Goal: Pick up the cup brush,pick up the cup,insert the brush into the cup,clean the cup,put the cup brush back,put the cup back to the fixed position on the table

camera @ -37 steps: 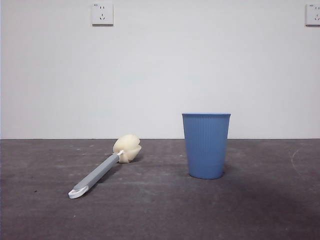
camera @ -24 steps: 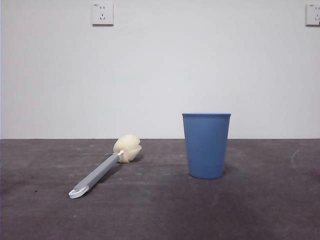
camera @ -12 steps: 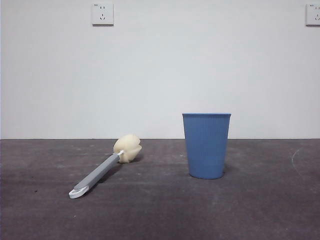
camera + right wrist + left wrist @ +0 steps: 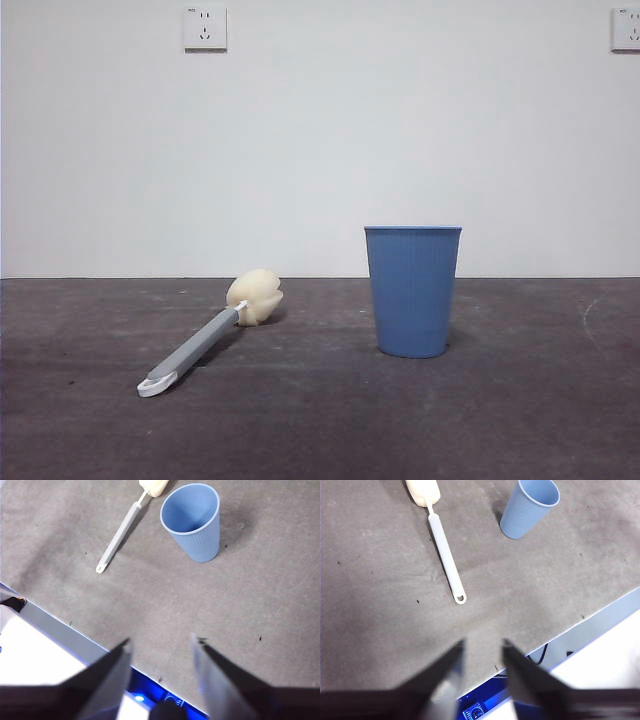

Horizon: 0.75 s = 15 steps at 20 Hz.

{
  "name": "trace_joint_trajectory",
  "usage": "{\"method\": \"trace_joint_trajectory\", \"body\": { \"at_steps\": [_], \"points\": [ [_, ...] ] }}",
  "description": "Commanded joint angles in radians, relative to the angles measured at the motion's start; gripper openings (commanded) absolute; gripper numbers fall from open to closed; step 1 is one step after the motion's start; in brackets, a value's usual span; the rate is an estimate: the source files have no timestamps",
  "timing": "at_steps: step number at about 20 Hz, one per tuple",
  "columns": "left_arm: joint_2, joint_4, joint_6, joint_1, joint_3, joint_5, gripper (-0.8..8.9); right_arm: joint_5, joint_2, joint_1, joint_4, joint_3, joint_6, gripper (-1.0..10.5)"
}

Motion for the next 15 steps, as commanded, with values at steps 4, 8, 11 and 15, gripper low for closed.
{"method": "trace_joint_trajectory", "body": {
  "at_steps": [4,8,11,15],
  "points": [
    [0.0,0.023,0.011,-0.02,0.003,-0.001,5.98,0.006,0.004,0.001,0.005,0.001,0.055,5.7],
    [0.038,0.04,-0.008,-0.036,0.014,-0.006,5.98,0.005,0.027,0.001,0.009,0.001,0.059,5.7],
    [0.092,0.074,-0.018,-0.082,0.014,-0.008,5.98,0.005,0.054,0.001,0.018,0.001,0.086,5.7],
    [0.197,0.199,-0.091,-0.188,0.014,-0.075,5.98,0.005,0.087,0.001,0.019,0.001,0.093,5.7]
  ]
}}
